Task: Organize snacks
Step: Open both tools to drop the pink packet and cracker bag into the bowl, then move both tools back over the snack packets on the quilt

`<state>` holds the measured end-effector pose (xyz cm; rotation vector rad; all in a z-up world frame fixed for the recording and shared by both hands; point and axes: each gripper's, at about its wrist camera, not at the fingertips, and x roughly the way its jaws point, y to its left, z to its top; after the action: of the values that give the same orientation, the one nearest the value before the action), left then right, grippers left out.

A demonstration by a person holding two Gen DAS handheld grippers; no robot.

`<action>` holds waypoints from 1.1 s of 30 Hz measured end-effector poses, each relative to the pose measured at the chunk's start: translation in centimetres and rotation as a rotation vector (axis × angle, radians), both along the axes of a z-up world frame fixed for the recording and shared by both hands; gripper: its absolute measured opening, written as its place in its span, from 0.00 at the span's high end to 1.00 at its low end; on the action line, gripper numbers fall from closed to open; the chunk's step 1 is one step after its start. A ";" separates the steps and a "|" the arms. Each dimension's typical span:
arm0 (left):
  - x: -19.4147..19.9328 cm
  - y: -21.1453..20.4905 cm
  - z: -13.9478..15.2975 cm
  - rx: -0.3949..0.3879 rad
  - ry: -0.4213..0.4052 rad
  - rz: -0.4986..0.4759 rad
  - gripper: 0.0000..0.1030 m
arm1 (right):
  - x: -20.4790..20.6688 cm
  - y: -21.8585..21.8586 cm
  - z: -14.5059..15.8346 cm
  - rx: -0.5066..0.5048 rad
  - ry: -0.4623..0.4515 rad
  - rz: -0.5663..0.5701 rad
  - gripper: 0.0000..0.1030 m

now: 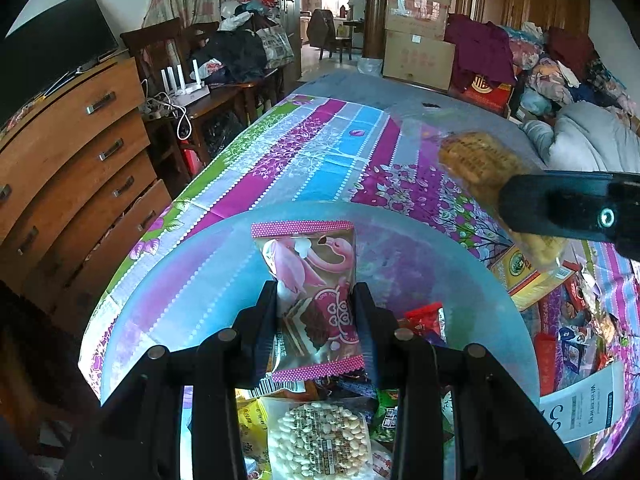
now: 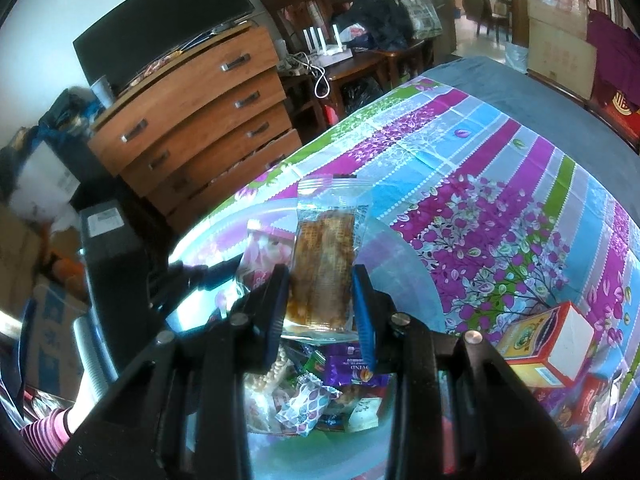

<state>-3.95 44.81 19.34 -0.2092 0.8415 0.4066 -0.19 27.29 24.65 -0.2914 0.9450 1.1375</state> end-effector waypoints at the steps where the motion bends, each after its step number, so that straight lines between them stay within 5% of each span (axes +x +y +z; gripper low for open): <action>1: 0.0 0.0 0.0 -0.001 0.000 0.000 0.63 | 0.0 0.0 0.0 0.001 0.001 0.001 0.69; 18: 0.1 0.2 -0.6 0.024 0.021 0.026 0.42 | -0.3 -0.1 0.1 0.041 0.041 0.006 0.67; 25: -0.7 -0.2 -0.3 0.059 0.023 0.044 0.32 | -2.3 -2.2 1.4 0.097 0.054 0.018 0.39; 30: -1.8 -1.3 0.7 0.051 -0.008 0.034 0.32 | -4.7 -5.9 3.0 0.180 0.043 0.048 0.33; 33: -3.1 -3.0 1.9 0.030 -0.066 0.001 0.31 | -6.0 -9.9 2.7 0.246 0.041 0.014 0.21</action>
<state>-7.02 41.77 21.20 -0.1946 0.7696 0.4112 -6.16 17.36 27.37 -0.0753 0.8296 1.2631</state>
